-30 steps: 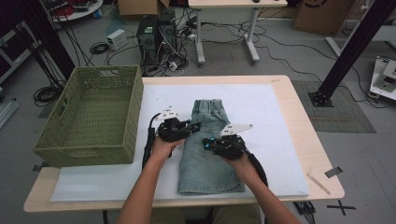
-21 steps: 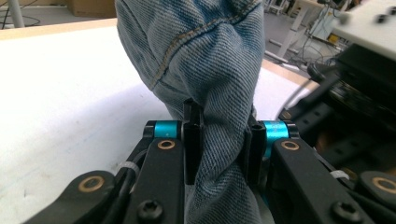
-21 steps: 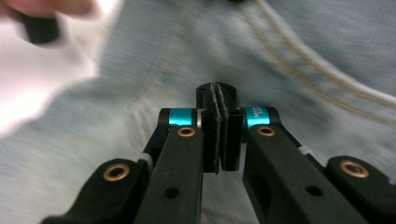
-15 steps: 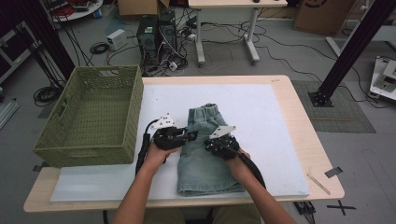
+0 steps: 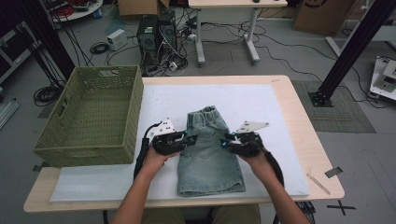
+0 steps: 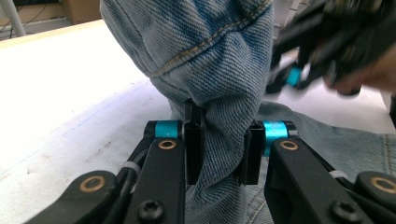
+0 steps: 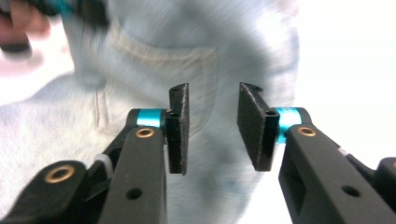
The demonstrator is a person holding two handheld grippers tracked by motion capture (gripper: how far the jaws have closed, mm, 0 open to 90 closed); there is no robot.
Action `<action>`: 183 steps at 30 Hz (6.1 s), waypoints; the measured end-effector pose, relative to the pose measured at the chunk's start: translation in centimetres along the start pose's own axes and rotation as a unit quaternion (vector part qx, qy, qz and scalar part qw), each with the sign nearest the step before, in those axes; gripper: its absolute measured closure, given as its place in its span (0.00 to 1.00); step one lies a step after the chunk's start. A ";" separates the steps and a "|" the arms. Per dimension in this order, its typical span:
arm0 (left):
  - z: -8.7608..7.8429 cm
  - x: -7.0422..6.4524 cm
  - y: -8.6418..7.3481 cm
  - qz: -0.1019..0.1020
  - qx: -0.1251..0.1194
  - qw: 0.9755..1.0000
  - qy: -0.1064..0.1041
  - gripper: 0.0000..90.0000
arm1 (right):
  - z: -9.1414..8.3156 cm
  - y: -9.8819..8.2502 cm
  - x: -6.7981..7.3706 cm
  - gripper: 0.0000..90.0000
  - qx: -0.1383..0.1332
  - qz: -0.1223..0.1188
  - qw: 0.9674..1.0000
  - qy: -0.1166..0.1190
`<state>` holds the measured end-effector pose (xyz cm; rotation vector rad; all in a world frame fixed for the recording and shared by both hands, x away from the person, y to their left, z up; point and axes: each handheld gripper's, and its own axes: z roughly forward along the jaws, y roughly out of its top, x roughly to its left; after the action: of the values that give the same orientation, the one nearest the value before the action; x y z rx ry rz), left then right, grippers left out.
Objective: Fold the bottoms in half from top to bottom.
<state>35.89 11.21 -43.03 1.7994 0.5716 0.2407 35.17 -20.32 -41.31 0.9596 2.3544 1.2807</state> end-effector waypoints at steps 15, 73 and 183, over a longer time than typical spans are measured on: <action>-0.1 -0.5 0.0 0.021 0.007 1.000 0.000 0.85 | 2.9 3.7 -4.6 0.57 0.030 0.013 0.999 0.011; -2.5 -0.2 -1.6 -0.067 0.021 0.995 0.066 0.48 | 0.4 2.0 -3.6 0.97 0.004 0.006 0.999 0.050; 0.2 -2.1 -1.9 -0.148 0.068 0.981 0.105 0.69 | 0.2 -3.1 -1.4 0.70 0.064 0.051 0.996 0.035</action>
<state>33.67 10.35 -44.65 1.8044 1.0163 0.1914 35.04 -22.30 -44.05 1.1021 2.4970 1.2317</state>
